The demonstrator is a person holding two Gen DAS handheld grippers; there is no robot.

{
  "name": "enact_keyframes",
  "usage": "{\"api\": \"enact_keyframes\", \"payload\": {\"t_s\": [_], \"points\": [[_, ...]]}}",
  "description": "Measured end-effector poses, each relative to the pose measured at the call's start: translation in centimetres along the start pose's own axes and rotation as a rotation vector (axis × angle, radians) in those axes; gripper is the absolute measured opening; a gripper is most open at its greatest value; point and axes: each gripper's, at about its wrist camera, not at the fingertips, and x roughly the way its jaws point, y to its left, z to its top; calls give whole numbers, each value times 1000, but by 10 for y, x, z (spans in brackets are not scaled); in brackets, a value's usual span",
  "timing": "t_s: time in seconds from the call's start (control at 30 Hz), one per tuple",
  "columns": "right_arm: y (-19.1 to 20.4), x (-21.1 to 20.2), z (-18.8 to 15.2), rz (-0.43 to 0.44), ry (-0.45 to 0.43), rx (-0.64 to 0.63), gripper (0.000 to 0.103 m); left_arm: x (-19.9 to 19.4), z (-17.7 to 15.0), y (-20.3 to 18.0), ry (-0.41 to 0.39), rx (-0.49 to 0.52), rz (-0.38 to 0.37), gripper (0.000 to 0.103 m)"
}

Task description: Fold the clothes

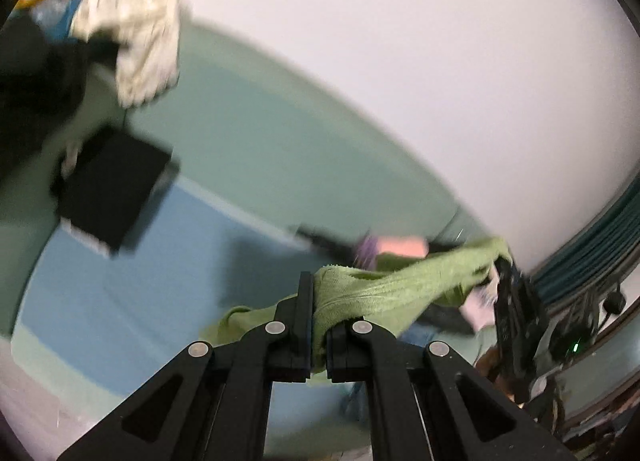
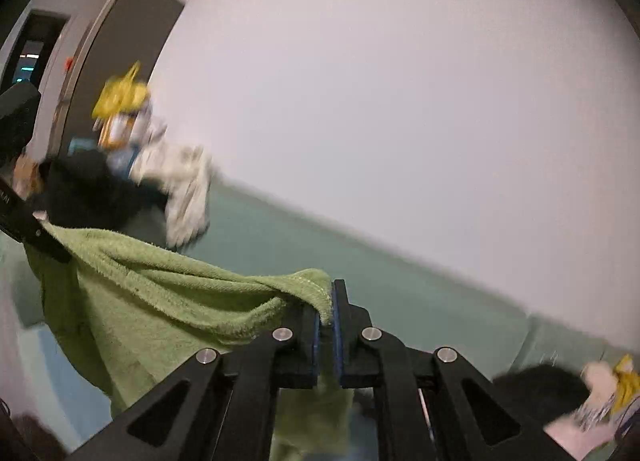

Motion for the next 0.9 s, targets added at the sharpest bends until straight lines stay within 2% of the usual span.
{"api": "enact_keyframes", "payload": {"t_s": [0.1, 0.23, 0.37, 0.47, 0.5, 0.57, 0.63, 0.7, 0.8, 0.9], "points": [[-3, -30, 35, -12, -90, 10, 5, -28, 22, -15, -71, 34, -30, 4], [-9, -42, 55, -10, -131, 19, 6, -35, 34, -28, -96, 89, -11, 4], [-13, -5, 63, -48, -92, 20, 6, -10, 61, -34, -105, 118, 56, 4], [-18, 37, 64, -84, -61, 25, 6, 14, 91, -34, -164, 126, 120, 4], [-21, 46, 65, -91, -62, 46, 6, 16, 98, -31, -186, 114, 127, 4], [-28, 53, 70, -112, -89, 72, 6, 14, 113, -35, -255, 107, 91, 4], [-36, 46, 75, -109, -130, 90, 6, -1, 117, -45, -363, 159, 64, 4], [-37, 35, 75, -112, -164, 83, 6, -15, 112, -52, -436, 233, 45, 4], [-29, 21, 55, -85, -173, 27, 6, -8, 91, -41, -370, 287, 55, 4], [-6, 22, 3, 1, -81, -18, 7, 23, 47, 0, -261, 294, 97, 4]]}}
